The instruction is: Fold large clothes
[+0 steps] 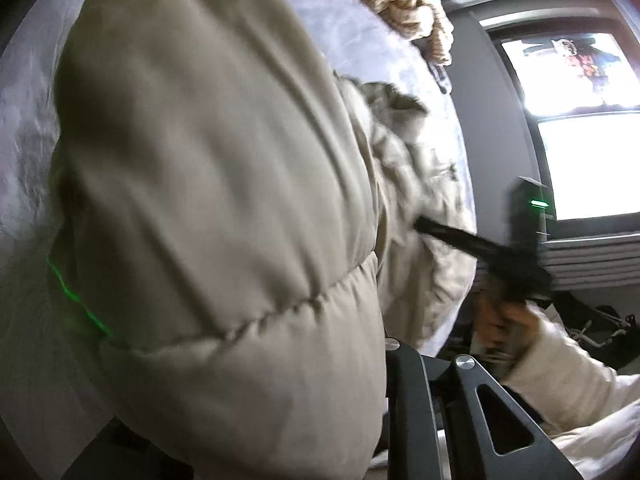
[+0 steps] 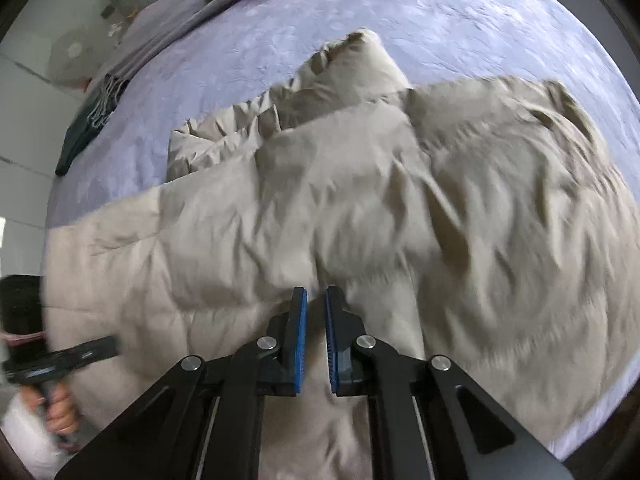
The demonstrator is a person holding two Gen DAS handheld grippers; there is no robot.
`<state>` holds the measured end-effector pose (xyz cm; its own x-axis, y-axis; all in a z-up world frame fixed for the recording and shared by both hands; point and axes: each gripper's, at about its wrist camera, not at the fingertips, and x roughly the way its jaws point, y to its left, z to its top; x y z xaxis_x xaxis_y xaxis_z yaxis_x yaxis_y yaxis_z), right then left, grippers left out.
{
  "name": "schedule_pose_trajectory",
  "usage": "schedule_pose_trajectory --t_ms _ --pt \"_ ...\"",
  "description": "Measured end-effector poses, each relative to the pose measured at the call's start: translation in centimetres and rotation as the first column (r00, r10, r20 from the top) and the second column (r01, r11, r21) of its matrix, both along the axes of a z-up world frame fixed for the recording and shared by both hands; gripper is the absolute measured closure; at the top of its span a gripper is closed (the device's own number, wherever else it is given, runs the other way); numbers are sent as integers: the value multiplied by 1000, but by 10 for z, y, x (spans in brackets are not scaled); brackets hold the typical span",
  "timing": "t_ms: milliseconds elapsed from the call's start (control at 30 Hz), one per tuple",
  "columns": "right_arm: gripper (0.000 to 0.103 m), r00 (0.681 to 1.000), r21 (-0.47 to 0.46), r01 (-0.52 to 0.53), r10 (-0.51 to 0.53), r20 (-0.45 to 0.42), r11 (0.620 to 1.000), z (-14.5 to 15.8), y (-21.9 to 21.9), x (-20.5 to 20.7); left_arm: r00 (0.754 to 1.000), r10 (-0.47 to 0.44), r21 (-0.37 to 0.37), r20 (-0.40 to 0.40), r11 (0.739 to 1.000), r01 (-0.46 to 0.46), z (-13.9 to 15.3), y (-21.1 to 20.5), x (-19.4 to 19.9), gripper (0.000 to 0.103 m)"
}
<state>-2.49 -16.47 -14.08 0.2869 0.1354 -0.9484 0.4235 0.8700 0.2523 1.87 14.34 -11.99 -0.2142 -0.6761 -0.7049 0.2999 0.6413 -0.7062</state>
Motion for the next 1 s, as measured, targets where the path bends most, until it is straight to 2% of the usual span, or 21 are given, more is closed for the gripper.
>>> schedule_pose_trajectory --t_ms 100,233,367,500,667,833,900,967,1000 --pt "93 1000 39 -19 18 7 999 -21 -9 16 999 19 9 37 1000 -19 40 -18 -10 79" --pt "97 1000 106 -17 15 19 994 -38 -21 27 997 32 30 63 999 -34 82 -63 -26 79" --pt "98 1000 178 -9 5 25 984 -53 -30 29 996 11 92 91 996 -19 107 -111 -39 79" --pt "100 1000 244 -7 0 29 970 -65 -39 33 993 -23 178 115 984 2 120 -159 -46 79" --pt "100 999 322 -5 -8 41 947 -54 -63 19 994 -51 224 101 974 27 124 -212 -46 79" --pt "96 989 347 73 -113 98 935 -17 -114 -37 993 -92 255 80 965 69 114 -279 -47 78" --pt "96 979 349 118 -168 116 930 -7 -133 -63 991 -120 244 51 964 104 102 -302 -49 66" --pt "96 969 348 162 -216 123 923 0 -149 -89 989 -144 213 -15 967 144 84 -327 -46 55" --pt "96 963 345 185 -241 125 920 2 -156 -103 988 -153 200 -35 967 157 76 -338 -44 55"
